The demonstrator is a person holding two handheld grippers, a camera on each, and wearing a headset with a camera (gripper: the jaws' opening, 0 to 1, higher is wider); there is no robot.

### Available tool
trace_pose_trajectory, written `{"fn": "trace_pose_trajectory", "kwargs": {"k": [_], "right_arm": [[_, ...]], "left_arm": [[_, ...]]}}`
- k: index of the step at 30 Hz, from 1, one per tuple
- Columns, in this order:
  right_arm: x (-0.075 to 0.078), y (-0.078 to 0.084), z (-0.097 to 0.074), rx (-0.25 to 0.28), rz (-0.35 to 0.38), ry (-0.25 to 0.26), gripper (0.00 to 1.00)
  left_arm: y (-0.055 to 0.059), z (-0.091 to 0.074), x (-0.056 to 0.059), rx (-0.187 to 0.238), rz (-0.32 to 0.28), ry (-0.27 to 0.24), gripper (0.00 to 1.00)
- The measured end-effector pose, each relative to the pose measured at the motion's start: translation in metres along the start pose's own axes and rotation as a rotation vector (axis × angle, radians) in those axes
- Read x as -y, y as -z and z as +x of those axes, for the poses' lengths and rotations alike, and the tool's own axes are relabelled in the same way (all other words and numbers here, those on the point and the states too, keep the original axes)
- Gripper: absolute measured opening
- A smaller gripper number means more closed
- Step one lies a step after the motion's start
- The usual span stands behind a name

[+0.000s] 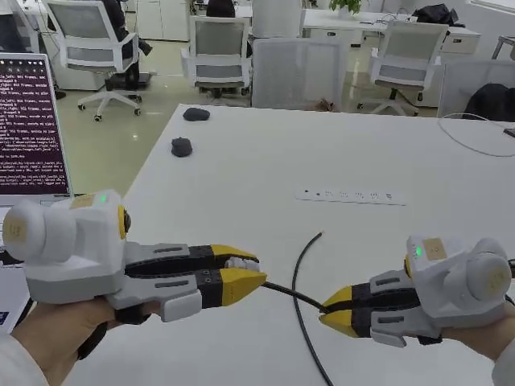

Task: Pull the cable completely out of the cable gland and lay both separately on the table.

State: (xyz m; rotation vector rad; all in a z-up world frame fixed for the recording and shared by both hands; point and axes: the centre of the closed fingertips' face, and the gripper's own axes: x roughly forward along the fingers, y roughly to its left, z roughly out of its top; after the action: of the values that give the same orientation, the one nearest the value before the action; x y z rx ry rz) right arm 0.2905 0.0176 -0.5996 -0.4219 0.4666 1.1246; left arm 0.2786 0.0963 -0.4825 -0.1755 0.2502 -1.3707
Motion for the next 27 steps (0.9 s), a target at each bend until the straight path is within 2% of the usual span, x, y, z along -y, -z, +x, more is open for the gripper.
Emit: {"fn": "trace_pose_trajectory", "kwargs": {"k": [3, 6, 9, 11, 18, 27], "right_arm": [[0.009, 0.011, 0.006, -0.021, 0.011, 0.03, 0.04], [0.018, 0.03, 0.017, -0.062, 0.038, 0.061, 0.04], [0.022, 0.042, 0.028, -0.085, 0.053, 0.069, 0.05], [0.026, 0.055, 0.039, -0.122, 0.058, 0.073, 0.05], [0.03, 0.083, 0.066, -0.171, 0.111, 0.052, 0.05], [0.024, 0.119, 0.086, -0.256, 0.144, 0.018, 0.07]], "left_arm": [[0.003, -0.001, -0.002, 0.002, -0.013, -0.005, 0.16], [0.009, -0.002, -0.005, -0.003, -0.028, -0.014, 0.16], [0.014, -0.005, -0.008, -0.006, -0.048, -0.021, 0.17], [0.016, -0.006, -0.009, -0.007, -0.056, -0.024, 0.17], [0.021, -0.006, -0.017, -0.014, -0.08, -0.032, 0.17], [0.03, -0.006, -0.028, -0.021, -0.106, -0.047, 0.17]]}}
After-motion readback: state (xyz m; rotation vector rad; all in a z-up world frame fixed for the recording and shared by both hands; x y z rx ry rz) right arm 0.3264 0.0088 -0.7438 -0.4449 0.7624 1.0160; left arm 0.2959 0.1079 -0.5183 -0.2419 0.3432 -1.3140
